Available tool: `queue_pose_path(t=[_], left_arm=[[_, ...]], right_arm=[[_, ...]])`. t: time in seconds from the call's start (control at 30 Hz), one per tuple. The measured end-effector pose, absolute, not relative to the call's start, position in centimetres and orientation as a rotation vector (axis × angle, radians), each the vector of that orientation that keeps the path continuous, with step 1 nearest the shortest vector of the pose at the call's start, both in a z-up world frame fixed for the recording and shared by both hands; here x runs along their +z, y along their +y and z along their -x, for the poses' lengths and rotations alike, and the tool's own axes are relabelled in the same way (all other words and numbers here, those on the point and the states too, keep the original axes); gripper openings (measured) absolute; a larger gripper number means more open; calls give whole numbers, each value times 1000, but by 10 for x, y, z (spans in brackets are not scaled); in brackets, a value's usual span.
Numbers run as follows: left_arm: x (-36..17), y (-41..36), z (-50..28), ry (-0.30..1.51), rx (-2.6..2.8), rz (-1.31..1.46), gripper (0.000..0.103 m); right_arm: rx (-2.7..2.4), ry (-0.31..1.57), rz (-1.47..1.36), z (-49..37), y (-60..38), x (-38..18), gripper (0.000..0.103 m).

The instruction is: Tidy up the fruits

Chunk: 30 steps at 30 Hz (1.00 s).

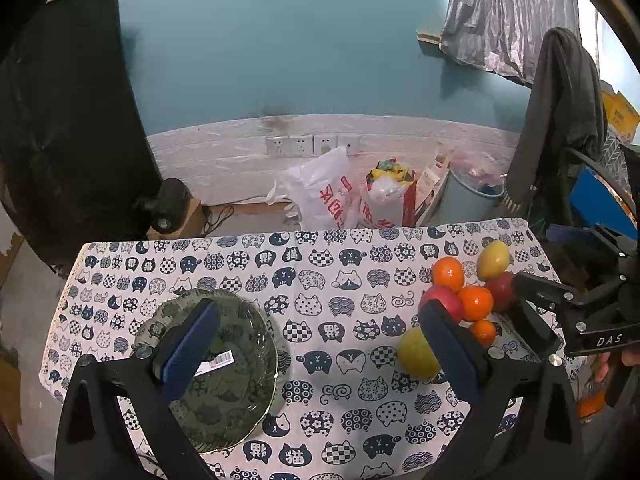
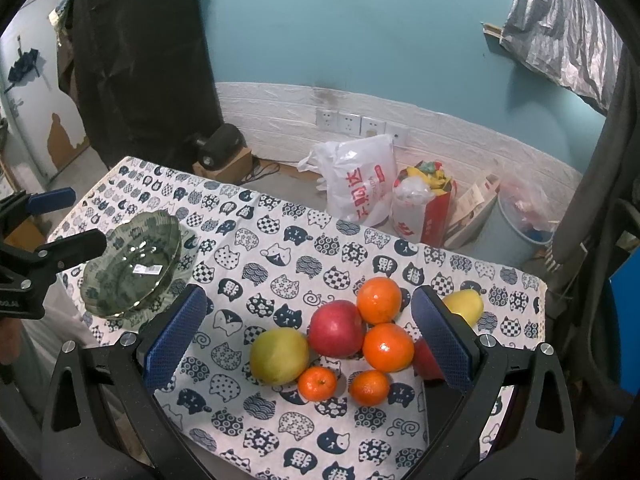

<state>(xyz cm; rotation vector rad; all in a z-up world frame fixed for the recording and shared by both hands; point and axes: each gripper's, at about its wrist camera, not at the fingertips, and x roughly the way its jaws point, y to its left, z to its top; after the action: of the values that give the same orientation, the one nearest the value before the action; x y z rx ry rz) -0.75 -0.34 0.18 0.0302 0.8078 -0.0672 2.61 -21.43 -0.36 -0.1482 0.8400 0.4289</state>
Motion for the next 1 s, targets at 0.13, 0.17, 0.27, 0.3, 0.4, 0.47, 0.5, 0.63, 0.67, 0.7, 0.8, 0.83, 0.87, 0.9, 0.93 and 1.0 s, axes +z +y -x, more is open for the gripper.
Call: queue_pose_path(t=[0.13,0.17,0.27,0.3,0.4,0.47,0.5,0.63,0.67,0.7,0.8,0.83,0.87,0.9,0.93,1.0], left_arm=[[1,-3,8,799,-66,-32,101],[1,-3,8,798,-67,-31,101],[0,-3,8,797,-67,-31,101],[1,-3,8,797,-67,-31,101],[1,-2,7,796,-67,-33,101],[0,-2,7,797,-69,-33,101],[0,-2,7,797,-68,-33,101],[0,-2,8,800,-68,-32,101],[0,-2,8,801,-68,-33,101],[-1,-4,8,802,-70,-36,101],[-1,-5,8,801,-72,-38,101],[-1,-5,8,801,-71,-38,101],[-1,-5,8,802,-71,-38,101],[-1,-5,8,802,-71,-38,101],[-1,-5,8,802,-70,-38,101],[-1,-5,8,802,-71,-37,101]], right_arm=[[424,837,157,-26,-214,-3,100],[424,836,159,-26,-215,-2,100],[420,834,161,-25,-214,-2,100],[419,833,164,-25,-213,-3,100],[417,829,171,-24,-213,-1,100],[416,825,174,-23,-213,0,100],[416,826,175,-23,-212,0,100],[414,820,184,-23,-212,1,100],[415,821,182,-23,-212,2,100],[416,821,182,-22,-212,2,100],[415,819,183,-22,-211,3,100],[414,821,183,-23,-212,2,100],[413,820,184,-23,-211,2,100],[414,820,185,-22,-211,3,100],[414,822,183,-23,-212,2,100],[417,822,181,-23,-212,3,100]])
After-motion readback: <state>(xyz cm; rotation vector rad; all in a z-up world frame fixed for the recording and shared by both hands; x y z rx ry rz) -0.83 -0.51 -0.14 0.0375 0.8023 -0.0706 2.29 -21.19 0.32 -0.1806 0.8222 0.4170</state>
